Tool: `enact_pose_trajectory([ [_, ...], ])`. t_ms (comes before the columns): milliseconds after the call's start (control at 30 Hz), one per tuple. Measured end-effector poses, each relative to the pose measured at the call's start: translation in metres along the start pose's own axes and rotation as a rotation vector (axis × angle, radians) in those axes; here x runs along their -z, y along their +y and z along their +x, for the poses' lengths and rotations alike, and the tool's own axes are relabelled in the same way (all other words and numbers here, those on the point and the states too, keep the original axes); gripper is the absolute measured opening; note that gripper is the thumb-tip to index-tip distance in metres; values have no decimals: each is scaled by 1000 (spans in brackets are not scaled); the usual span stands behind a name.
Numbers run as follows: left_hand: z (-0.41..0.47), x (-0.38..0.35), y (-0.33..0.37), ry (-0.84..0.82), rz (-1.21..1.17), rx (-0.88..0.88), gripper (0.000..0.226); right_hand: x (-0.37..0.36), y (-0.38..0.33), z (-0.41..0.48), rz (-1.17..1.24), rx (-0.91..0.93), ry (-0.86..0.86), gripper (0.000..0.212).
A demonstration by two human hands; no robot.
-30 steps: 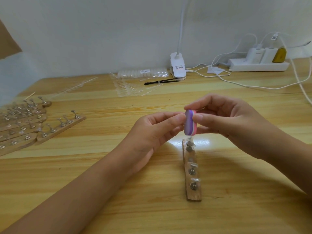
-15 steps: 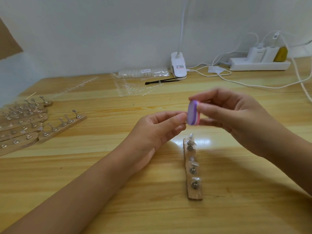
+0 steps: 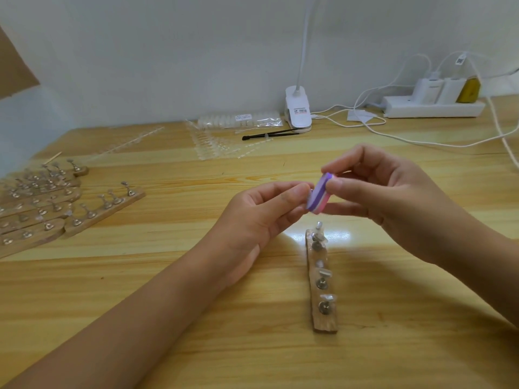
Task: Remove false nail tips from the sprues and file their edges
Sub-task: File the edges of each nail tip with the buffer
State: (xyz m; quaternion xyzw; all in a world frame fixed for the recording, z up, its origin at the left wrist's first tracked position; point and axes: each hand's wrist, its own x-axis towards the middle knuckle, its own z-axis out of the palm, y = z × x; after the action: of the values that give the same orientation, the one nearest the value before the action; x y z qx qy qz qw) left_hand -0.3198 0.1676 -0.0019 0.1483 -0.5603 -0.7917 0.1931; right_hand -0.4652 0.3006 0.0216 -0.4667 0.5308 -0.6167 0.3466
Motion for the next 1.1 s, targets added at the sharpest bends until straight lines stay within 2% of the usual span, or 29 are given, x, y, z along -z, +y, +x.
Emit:
enact_pose_trajectory([
  [300, 0, -2, -1, 38, 0, 12, 34, -11, 4, -1, 29, -38, -54, 28],
  [400, 0, -2, 0, 59, -32, 17, 41, -6, 3, 2, 63, 34, 95, 30],
  [467, 0, -2, 0, 71, -40, 25, 43, -3, 3, 4, 55, 65, 134, 31],
  [600, 0, -2, -1, 70, -45, 27, 42, -3, 6, 3, -23, 72, 67, 19],
  [767, 0, -2, 0, 53, -66, 36, 47, -2, 1, 1, -67, 6, -27, 22],
  [833, 0, -1, 0, 47, -74, 44, 45, -5, 1, 1, -46, 20, -8, 27],
  [967, 0, 1, 0, 74, -81, 52, 35, -4, 1, 3, 25, 95, 161, 34],
  [1100, -1, 1, -2, 86, -81, 50, 32, -2, 1, 3, 6, 51, 93, 33],
])
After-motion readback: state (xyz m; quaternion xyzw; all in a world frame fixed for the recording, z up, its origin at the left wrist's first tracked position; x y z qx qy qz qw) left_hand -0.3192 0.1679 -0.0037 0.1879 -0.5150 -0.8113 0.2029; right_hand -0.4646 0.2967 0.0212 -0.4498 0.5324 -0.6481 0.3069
